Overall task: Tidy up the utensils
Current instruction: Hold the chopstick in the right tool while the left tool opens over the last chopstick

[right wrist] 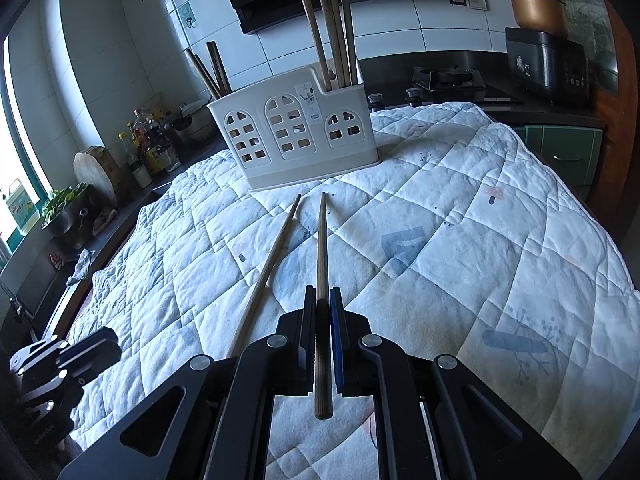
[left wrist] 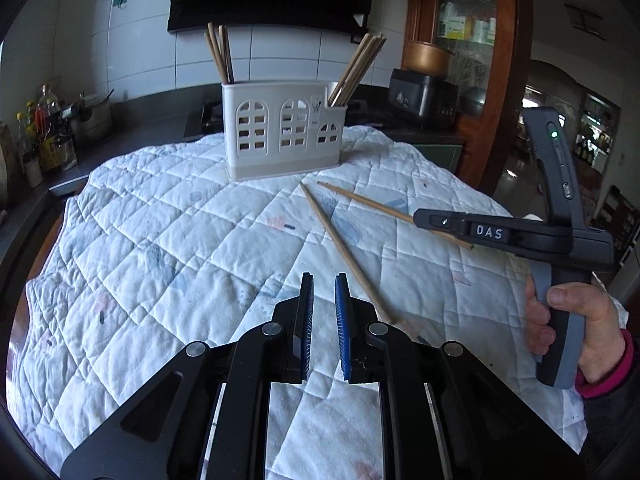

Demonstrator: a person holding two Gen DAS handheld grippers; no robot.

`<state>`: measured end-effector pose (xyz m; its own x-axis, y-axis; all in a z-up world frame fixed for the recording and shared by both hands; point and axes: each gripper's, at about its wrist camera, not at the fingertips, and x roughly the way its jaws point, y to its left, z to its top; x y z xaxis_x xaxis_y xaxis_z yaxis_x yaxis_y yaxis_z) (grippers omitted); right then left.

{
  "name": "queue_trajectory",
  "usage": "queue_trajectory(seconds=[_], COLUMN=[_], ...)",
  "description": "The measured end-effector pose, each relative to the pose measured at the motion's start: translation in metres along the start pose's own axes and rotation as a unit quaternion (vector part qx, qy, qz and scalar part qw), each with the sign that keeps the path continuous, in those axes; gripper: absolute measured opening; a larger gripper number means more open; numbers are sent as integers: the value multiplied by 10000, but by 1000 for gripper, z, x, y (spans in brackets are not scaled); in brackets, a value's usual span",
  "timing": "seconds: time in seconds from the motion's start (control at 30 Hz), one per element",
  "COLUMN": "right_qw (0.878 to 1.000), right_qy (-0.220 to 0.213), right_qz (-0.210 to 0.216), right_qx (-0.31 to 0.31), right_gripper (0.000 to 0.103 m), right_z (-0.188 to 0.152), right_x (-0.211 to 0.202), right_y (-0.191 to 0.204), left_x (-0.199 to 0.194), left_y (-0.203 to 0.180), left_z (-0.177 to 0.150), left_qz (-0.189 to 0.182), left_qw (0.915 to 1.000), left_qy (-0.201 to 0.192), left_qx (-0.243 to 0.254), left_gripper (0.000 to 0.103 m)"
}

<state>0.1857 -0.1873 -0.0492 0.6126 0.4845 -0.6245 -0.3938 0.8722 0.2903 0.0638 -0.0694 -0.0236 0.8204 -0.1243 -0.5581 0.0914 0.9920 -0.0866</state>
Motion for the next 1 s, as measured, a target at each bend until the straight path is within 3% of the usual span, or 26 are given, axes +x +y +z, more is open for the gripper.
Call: queue_trajectory(seconds=[0.2,0.3,0.47,0.6,0.77,0.83,0.93,0.97,1.0], right_qw=[10000,10000,10000,10000,10000,10000,10000,10000,10000], right_qy=[7,0,3,-13,-11,-2,-6,-4,-1], right_qz=[2,5,9,15,10,17,10,10,11], right_qx=[9,-4,-11,-34,-30,-27,-58,-48,-37], right_gripper=[7,7,8,8,8,8,8,8,8], right_z=[0,0,-1,-1,0,0,0,0,0], right_x=[0,0,2,1,1,1,1,1,1], right_y=[0,0,-1,0,0,0,1,1,1], left_x=[-31,-44,-64,-69,-59,-51,-47,-47,-46], left_y=[-12,-23,-44,-55,-40,-35,-27,-25,-23], left_z=[8,10,12,5,-8,-7,-5,-5,-5], left_qz=[123,437,996,1060,793,758,701,658,631], left_qw=[9976,9929,9764,9639,9664,9727,9756,9762,9767], left_qy=[-590,-882,-1475,-1980,-2300,-2086,-2014,-2005,-1996], left_qx=[338,663,1219,1428,831,683,529,494,463], left_gripper=[13,13,13,13,15,15,15,21,37])
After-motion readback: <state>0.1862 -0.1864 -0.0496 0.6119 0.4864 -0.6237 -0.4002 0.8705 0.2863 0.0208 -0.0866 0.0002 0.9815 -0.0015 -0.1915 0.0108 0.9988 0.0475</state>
